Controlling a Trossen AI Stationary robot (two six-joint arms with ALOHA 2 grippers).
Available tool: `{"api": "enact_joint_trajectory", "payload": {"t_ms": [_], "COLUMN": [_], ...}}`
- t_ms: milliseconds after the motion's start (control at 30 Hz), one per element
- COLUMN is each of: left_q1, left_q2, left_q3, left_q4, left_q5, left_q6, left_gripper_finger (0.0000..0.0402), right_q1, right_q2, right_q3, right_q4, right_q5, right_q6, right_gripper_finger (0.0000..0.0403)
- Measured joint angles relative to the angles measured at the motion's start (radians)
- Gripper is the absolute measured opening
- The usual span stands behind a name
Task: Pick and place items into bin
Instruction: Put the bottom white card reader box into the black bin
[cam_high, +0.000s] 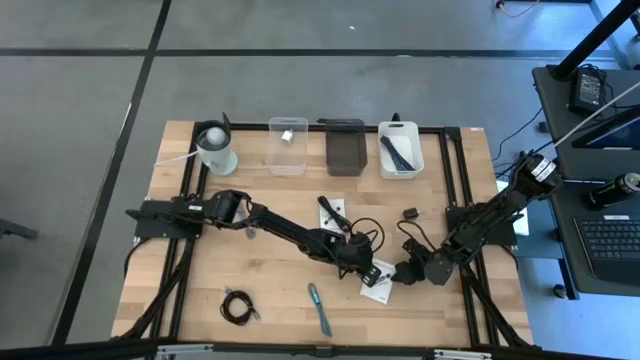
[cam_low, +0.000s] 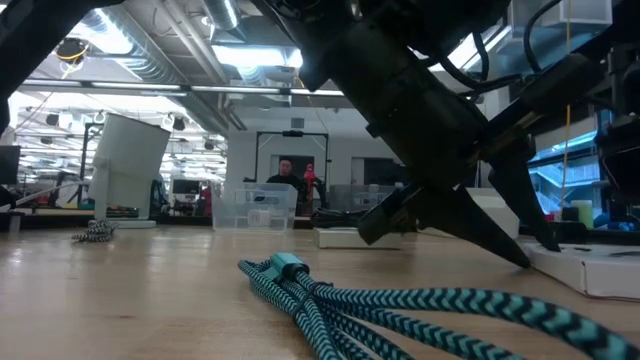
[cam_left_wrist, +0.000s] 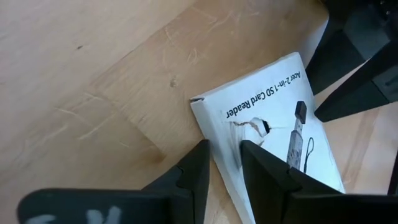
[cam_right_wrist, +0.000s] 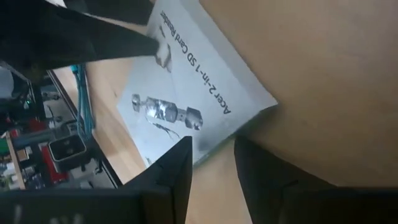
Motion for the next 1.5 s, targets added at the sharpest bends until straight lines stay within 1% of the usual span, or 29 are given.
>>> {"api": "enact_joint_trajectory", "payload": {"t_ms": [267,467,633,733,867,933,1033,1167,1233,1500], "left_q1": [0.001,0.0,-0.002,-0.003,-0.005,-0.005,-0.005,-0.005,-0.005,-0.005], "left_q2": [0.0,0.0,-0.001,-0.001,0.0,0.0,0.0,0.0,0.0,-0.002], "left_q3": [-0.002,-0.002,-0.002,-0.002,-0.002,-0.002,-0.002,-0.002,-0.002,-0.002], "left_q4": [0.013,0.014,0.014,0.014,0.015,0.017,0.018,0.02,0.02,0.015], "left_q5": [-0.003,-0.003,0.002,-0.003,-0.01,-0.014,-0.013,-0.013,-0.013,-0.012], "left_q6": [0.001,-0.002,-0.033,-0.043,-0.053,-0.06,-0.067,-0.069,-0.069,-0.069], "left_gripper_finger": [0.0081,0.0081,0.0082,0.0082,0.0082,0.0082,0.0082,0.0082,0.0082,0.0082], "right_q1": [0.003,0.003,0.003,0.003,0.002,0.001,0.001,0.001,0.001,0.002], "right_q2": [0.0,0.0,0.001,0.005,0.008,0.008,0.007,0.004,0.003,-0.002], "right_q3": [0.003,0.005,0.011,0.036,0.06,0.062,0.066,0.068,0.068,0.071], "right_q4": [-0.006,-0.036,-0.054,-0.072,-0.081,-0.085,-0.113,-0.131,-0.135,-0.144], "right_q5": [0.126,0.149,0.202,0.201,0.148,0.144,0.146,0.148,0.148,0.145], "right_q6": [-0.008,0.011,0.032,0.009,-0.053,-0.067,-0.047,-0.044,-0.044,-0.068], "right_gripper_finger": [0.0125,0.0125,0.0125,0.0125,0.0124,0.0122,0.0099,0.0035,0.0013,0.0005]}}
